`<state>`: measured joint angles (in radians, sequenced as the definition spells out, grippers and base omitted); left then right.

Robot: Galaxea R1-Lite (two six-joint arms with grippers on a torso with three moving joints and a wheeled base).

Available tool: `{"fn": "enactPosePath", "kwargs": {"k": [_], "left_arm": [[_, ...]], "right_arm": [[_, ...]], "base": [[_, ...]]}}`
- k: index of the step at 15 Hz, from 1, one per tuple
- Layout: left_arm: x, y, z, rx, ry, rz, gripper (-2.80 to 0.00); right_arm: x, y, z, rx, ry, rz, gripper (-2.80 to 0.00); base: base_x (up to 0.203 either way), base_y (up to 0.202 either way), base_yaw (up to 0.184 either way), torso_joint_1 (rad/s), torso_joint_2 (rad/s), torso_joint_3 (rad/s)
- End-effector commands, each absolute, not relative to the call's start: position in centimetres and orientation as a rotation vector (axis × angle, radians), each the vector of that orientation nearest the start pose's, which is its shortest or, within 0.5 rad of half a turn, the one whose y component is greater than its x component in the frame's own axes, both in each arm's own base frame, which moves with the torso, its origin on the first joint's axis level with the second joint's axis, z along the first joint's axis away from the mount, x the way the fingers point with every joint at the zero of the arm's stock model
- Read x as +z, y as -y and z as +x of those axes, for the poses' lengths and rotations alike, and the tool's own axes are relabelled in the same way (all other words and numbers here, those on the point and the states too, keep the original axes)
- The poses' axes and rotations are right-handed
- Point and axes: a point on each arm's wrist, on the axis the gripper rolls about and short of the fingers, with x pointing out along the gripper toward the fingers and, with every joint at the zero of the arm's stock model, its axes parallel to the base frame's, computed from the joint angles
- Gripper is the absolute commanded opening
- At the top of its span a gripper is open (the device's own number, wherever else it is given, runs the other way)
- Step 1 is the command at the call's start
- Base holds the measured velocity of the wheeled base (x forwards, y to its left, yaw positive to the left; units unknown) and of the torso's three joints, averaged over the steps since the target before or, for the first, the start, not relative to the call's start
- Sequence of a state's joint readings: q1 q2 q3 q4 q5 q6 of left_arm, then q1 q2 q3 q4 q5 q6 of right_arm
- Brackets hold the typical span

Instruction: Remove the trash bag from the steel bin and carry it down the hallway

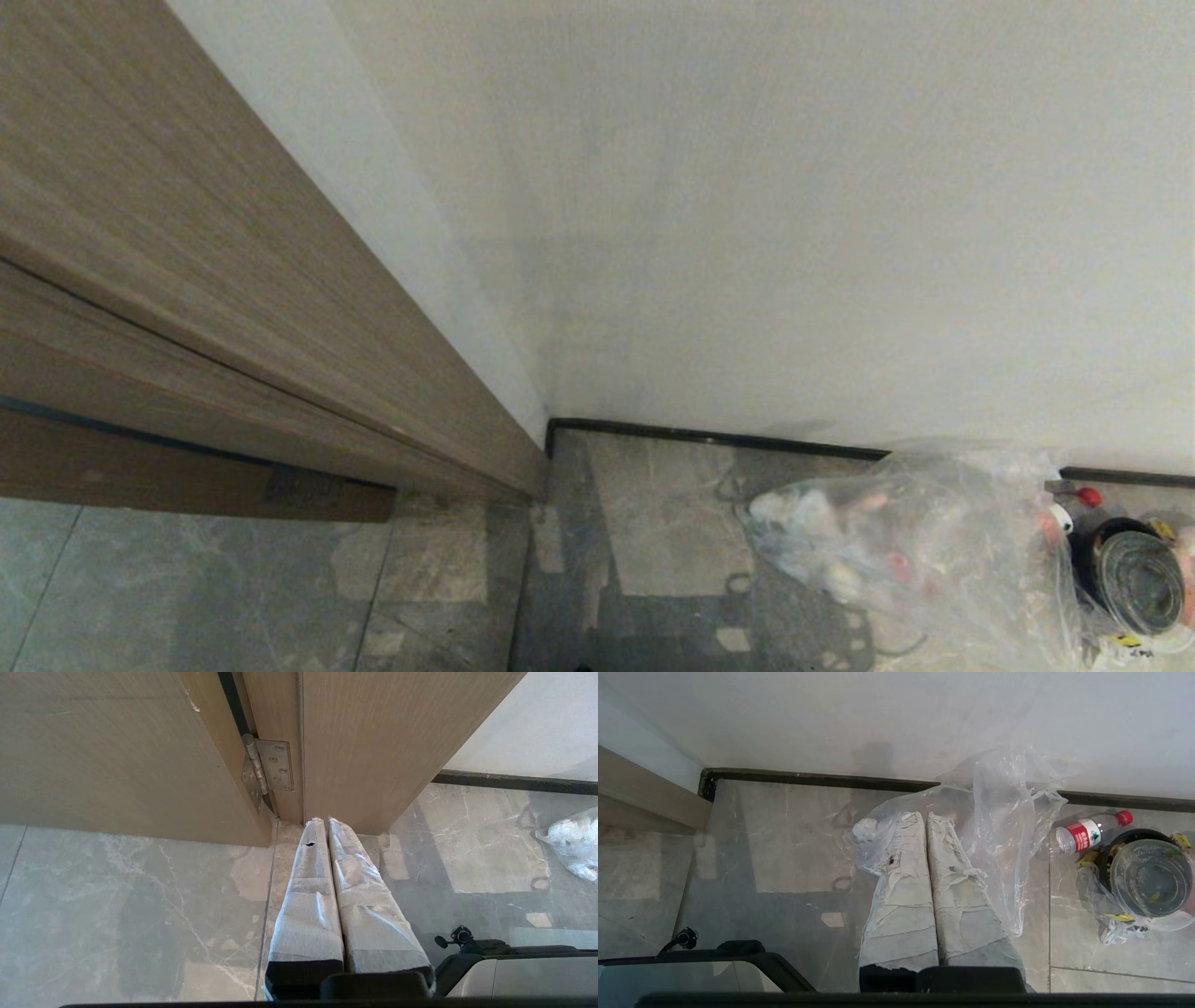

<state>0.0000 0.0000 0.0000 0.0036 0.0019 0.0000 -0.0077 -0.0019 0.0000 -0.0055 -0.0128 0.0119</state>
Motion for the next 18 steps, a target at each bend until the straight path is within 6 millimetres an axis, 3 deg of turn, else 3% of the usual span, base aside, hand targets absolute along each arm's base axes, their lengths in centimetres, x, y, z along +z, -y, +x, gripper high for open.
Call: {"fn": "enactPosePath", "kwargs": {"k": [1, 18], "left_arm": [[7.53, -0.01, -2.29, 0.003, -0.001, 0.004, -2.80], [7.51, -0.01, -2.29, 0.003, -0.002, -0.003, -2.80]], "right_arm": [[7.56, 0.01, -2.28, -0.020, 0.006, 0.012, -2.80], [7.55, 0.01, -2.28, -0.020, 0.005, 0.011, -2.80]], "base": [[0.000, 0.000, 0.000, 0.000, 0.00, 0.000], [0.000, 0.000, 0.000, 0.002, 0.00, 0.173]]}}
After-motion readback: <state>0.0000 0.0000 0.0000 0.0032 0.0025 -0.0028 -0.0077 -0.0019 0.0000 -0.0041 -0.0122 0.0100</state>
